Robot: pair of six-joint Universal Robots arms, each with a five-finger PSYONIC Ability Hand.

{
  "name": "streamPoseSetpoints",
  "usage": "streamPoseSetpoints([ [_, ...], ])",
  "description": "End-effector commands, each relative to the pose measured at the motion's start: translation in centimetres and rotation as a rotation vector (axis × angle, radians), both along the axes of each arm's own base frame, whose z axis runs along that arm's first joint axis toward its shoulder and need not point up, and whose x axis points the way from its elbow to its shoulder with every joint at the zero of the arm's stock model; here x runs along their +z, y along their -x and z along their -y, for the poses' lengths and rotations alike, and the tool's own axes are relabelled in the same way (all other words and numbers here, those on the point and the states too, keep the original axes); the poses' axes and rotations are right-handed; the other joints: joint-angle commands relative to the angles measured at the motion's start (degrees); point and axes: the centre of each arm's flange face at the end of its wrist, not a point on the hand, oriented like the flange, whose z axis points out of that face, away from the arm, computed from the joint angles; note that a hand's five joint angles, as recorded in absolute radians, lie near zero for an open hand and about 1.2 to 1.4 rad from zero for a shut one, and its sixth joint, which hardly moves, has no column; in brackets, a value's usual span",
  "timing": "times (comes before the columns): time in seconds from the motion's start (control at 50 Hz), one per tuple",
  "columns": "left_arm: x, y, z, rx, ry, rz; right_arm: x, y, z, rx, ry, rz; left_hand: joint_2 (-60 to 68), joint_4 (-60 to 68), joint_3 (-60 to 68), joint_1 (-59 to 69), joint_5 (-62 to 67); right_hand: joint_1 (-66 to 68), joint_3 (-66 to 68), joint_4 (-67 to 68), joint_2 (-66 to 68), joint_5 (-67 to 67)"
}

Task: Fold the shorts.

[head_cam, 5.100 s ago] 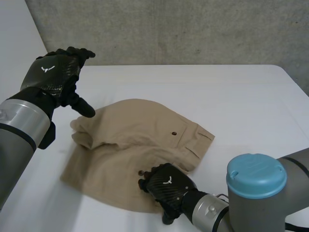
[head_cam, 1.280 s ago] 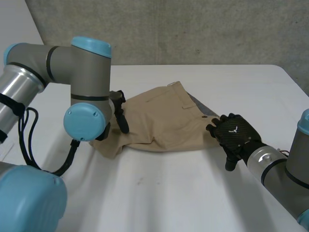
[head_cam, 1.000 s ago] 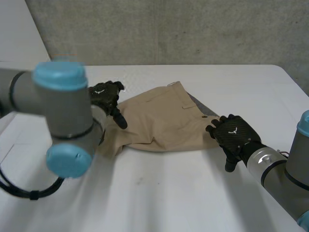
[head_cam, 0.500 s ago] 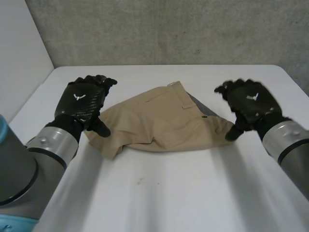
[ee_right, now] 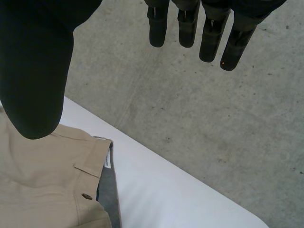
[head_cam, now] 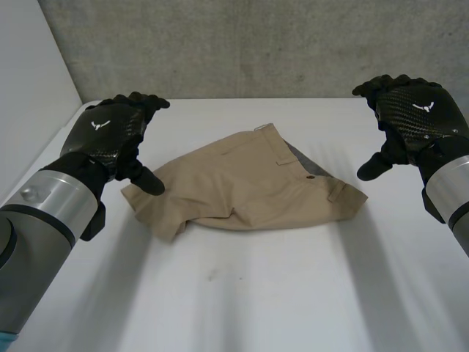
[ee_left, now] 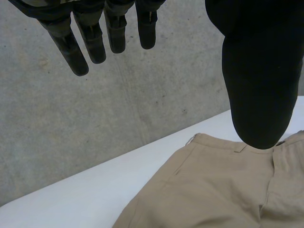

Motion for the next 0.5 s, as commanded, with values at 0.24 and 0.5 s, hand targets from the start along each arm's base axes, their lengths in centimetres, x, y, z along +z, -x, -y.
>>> streamPoseSetpoints([
  [0.24, 6.9, 0.0, 2.7, -0.068, 0.188, -0.170, 2.6, -2.5, 1.0, 0.094, 0.001, 0.063, -2.5, -2.4, -2.8, -2.6, -2.4, -1.1, -2.0, -3.0, -2.2, -3.0],
  [0.5, 6.4, 0.8, 3.9, -0.069, 0.133, -0.154, 2.8, -2.8, 0.6, 0.114, -0.005, 0.049, -2.5, -2.4, -2.8, -2.6, -2.4, -1.1, -2.0, -3.0, -2.2, -3.0],
])
